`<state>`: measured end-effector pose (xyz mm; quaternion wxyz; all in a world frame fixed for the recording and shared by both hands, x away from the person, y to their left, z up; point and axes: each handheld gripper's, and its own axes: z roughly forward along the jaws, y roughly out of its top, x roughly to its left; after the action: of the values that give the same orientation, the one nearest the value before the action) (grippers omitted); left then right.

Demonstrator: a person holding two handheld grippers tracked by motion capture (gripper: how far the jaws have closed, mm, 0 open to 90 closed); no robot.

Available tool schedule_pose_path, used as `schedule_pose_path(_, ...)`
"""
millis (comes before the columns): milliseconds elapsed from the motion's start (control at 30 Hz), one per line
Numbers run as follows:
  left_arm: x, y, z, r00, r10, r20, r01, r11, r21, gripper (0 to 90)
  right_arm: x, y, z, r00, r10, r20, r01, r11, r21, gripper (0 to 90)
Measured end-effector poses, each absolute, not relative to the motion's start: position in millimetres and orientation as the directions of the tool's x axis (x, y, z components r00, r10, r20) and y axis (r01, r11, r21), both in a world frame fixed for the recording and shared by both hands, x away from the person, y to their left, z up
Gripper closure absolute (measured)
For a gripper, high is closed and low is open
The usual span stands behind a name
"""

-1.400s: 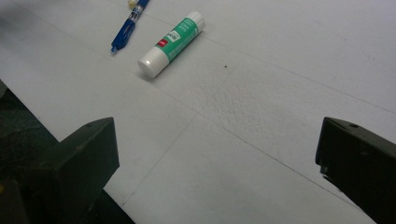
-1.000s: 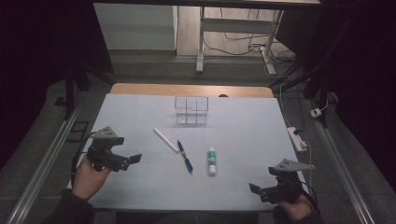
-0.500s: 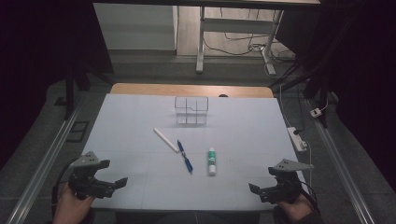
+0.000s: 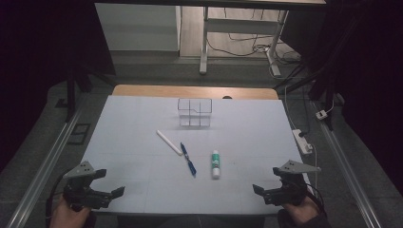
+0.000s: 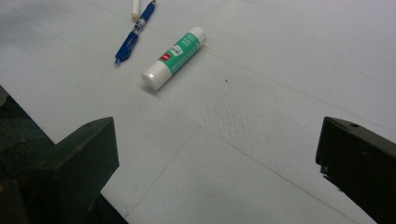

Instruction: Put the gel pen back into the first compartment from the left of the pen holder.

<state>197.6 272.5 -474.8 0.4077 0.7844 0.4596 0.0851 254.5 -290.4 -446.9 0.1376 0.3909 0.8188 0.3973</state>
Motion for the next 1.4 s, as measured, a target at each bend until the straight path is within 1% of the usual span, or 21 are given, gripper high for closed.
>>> schedule_pose_path(167, 196.4, 272.7, -474.5, 0.562, 0.792, -0.238, 0.656, -0.251, 0.712, 0.0, 257.9, -276.7, -443.7, -0.699, 0.713, 0.058, 0.505, 0.434, 0.746, 0.0)
schedule_pose_path(300, 197.0, 273.4, -475.0, 0.561, 0.790, -0.246, 0.661, -0.248, 0.708, 0.0, 262.8, -264.9, -442.4, -0.729, 0.681, 0.060, 0.500, 0.471, 0.726, 0.0)
schedule_pose_path(633, 197.3, 271.5, -475.0, 0.562, 0.793, -0.234, 0.661, -0.261, 0.703, 0.0, 280.8, -235.7, -440.5, -0.766, 0.637, 0.079, 0.477, 0.484, 0.734, 0.0)
schedule_pose_path(800, 197.9, 271.2, -475.2, 0.561, 0.793, -0.237, 0.666, -0.263, 0.698, 0.0, 292.3, -220.4, -442.3, -0.776, 0.619, 0.117, 0.495, 0.483, 0.722, 0.0)
schedule_pose_path(1033, 198.6, 271.1, -475.7, 0.562, 0.792, -0.238, 0.670, -0.266, 0.693, 0.0, 308.7, -193.7, -443.2, -0.806, 0.585, 0.090, 0.468, 0.536, 0.703, 0.0)
schedule_pose_path(1400, 199.0, 271.1, -475.9, 0.568, 0.786, -0.244, 0.669, -0.268, 0.693, 0.0, 326.2, -160.7, -448.1, -0.826, 0.556, 0.095, 0.463, 0.572, 0.677, 0.0)
